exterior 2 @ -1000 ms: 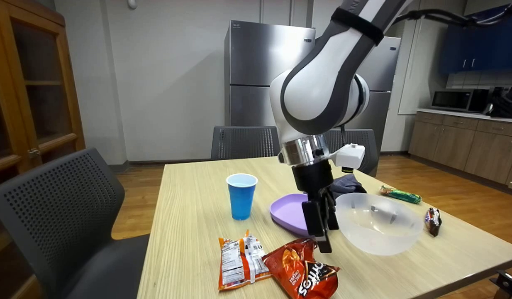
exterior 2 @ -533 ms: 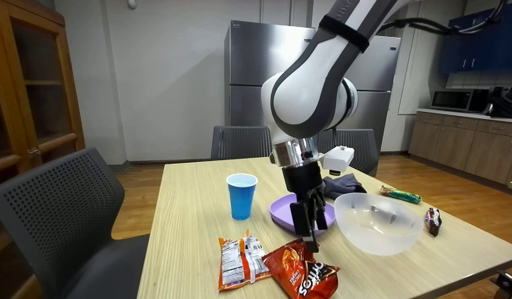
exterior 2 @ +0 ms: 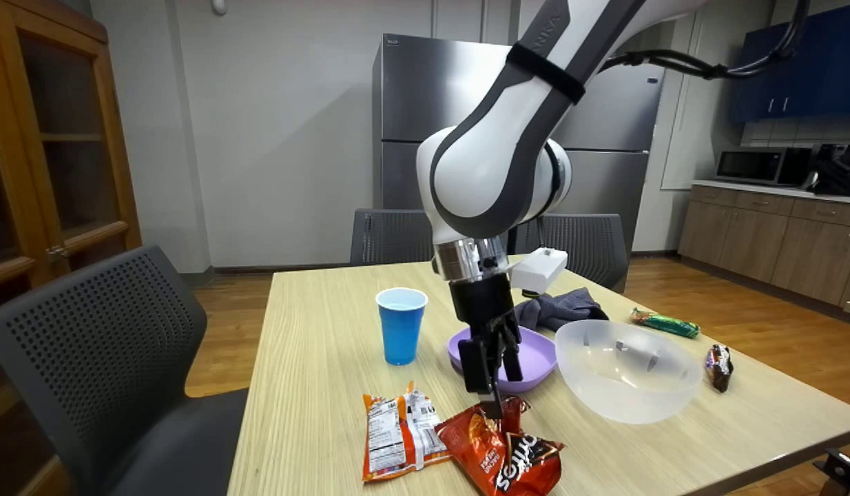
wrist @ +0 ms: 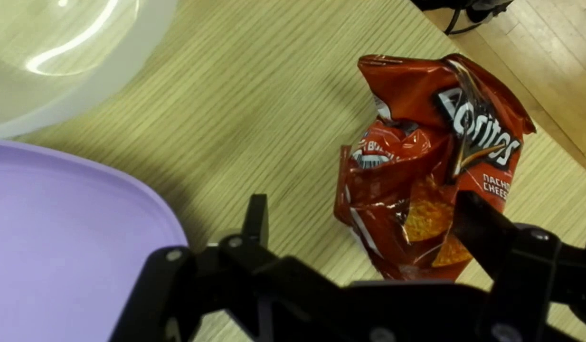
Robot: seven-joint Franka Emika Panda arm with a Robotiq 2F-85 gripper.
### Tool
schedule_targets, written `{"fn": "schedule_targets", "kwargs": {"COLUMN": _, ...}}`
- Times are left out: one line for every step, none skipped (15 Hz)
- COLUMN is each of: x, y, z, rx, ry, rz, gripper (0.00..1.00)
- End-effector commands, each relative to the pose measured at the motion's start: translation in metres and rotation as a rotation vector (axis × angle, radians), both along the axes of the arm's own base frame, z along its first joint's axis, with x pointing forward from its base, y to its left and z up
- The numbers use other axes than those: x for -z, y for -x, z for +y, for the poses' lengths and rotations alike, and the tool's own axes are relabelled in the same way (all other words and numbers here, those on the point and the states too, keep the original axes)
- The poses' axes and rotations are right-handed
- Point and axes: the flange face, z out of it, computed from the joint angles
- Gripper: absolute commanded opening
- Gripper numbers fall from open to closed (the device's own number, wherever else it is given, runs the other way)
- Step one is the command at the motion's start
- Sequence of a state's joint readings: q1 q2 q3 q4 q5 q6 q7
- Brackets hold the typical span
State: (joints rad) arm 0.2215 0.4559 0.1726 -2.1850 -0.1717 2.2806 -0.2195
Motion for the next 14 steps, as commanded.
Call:
{"fn": "schedule_targets", "kwargs": {"x": 0.009, "y": -0.010, "z": 0.010, "rx": 0.006, "ry": 0.022, "rz": -0.010, "gripper": 1.00}}
{"fn": "schedule_targets", "kwargs": {"x": 0.012, "y": -0.010, "z": 0.011, "rx": 0.006, "ry": 0.022, "rz": -0.004, "gripper": 1.00}}
{"fn": "schedule_targets", "kwargs": {"x": 0.015, "y": -0.010, "z": 0.010, "rx": 0.006, "ry": 0.025, "rz": 0.002, "gripper": 1.00}}
{"fn": "schedule_targets", "kwargs": {"x": 0.017, "y": -0.010, "z": 0.009, "rx": 0.006, "ry": 0.026, "rz": 0.006, "gripper": 1.00}}
{"fn": "schedule_targets", "kwargs": {"x": 0.019, "y": -0.010, "z": 0.009, "rx": 0.006, "ry": 0.028, "rz": 0.010, "gripper": 1.00}}
{"fn": "schedule_targets", "kwargs": {"x": 0.022, "y": -0.010, "z": 0.009, "rx": 0.006, "ry": 0.030, "rz": 0.015, "gripper": 1.00}}
{"fn": "schedule_targets", "kwargs": {"x": 0.024, "y": -0.010, "z": 0.008, "rx": 0.006, "ry": 0.031, "rz": 0.018, "gripper": 1.00}}
{"fn": "schedule_targets", "kwargs": {"x": 0.025, "y": -0.010, "z": 0.008, "rx": 0.006, "ry": 0.031, "rz": 0.021, "gripper": 1.00}}
{"fn": "schedule_targets", "kwargs": {"x": 0.026, "y": -0.010, "z": 0.007, "rx": 0.006, "ry": 0.030, "rz": 0.024, "gripper": 1.00}}
{"fn": "schedule_targets", "kwargs": {"x": 0.027, "y": -0.010, "z": 0.007, "rx": 0.006, "ry": 0.031, "rz": 0.026, "gripper": 1.00}}
{"fn": "schedule_targets", "kwargs": {"x": 0.027, "y": -0.010, "z": 0.007, "rx": 0.005, "ry": 0.031, "rz": 0.025, "gripper": 1.00}}
{"fn": "schedule_targets", "kwargs": {"x": 0.027, "y": -0.009, "z": 0.006, "rx": 0.003, "ry": 0.032, "rz": 0.023, "gripper": 0.75}}
{"fn": "schedule_targets", "kwargs": {"x": 0.026, "y": -0.009, "z": 0.006, "rx": 0.001, "ry": 0.033, "rz": 0.021, "gripper": 0.74}}
{"fn": "schedule_targets", "kwargs": {"x": 0.026, "y": -0.009, "z": 0.006, "rx": -0.001, "ry": 0.034, "rz": 0.020, "gripper": 0.65}}
